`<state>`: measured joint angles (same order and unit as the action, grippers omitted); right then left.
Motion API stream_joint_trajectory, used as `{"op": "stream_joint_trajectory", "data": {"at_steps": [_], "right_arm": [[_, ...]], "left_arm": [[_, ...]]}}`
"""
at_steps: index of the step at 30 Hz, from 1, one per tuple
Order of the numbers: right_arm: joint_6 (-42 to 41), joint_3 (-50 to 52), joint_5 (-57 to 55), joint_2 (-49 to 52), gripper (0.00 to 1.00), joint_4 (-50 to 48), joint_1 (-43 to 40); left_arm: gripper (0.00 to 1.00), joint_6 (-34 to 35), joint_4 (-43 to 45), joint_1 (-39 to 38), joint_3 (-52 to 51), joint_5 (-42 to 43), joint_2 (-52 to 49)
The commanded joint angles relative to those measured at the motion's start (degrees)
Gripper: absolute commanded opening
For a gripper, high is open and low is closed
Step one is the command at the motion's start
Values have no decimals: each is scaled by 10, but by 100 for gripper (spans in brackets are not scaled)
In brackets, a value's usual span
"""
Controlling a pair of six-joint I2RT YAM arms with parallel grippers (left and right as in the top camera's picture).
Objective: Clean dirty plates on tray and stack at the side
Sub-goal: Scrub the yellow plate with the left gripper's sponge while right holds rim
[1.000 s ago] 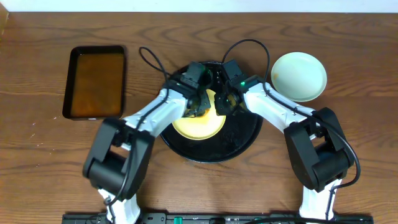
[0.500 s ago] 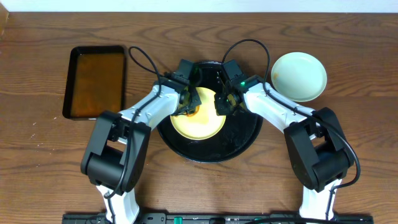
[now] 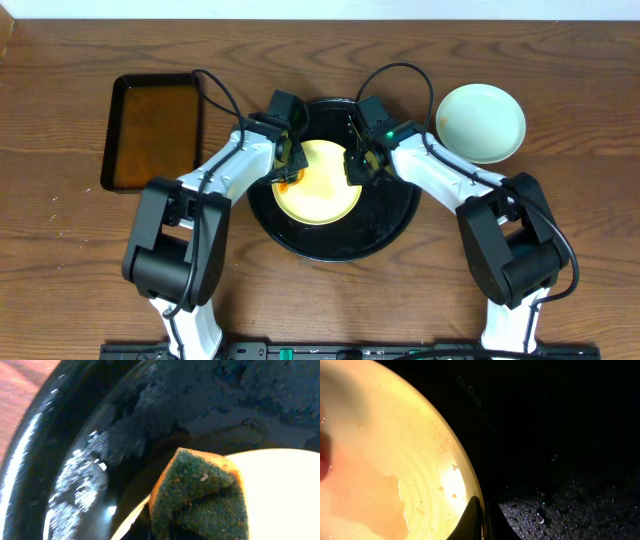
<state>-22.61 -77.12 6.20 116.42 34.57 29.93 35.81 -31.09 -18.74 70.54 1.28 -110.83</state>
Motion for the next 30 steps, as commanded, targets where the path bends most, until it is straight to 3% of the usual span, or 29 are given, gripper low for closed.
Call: {"op": "stream_joint_trajectory", "data": {"at_steps": [1,6,13,24,30], "right_arm": [[-5,12,-34,20,1,10,-2],[-5,12,-34,20,1,10,-2],[-5,12,-34,20,1,9,-2],[-5,12,-34,20,1,10,-2],[-5,12,-34,20,1,10,-2]], "left_arm": [[8,-15,-10,30,-4,-95,37],[8,-15,-12,14,-4,-43,85],[8,-5,1,-25,-22,50,64],[8,5,1,-52,-25,42,-11],[8,-1,-37,-46,-25,-73,-13]]}}
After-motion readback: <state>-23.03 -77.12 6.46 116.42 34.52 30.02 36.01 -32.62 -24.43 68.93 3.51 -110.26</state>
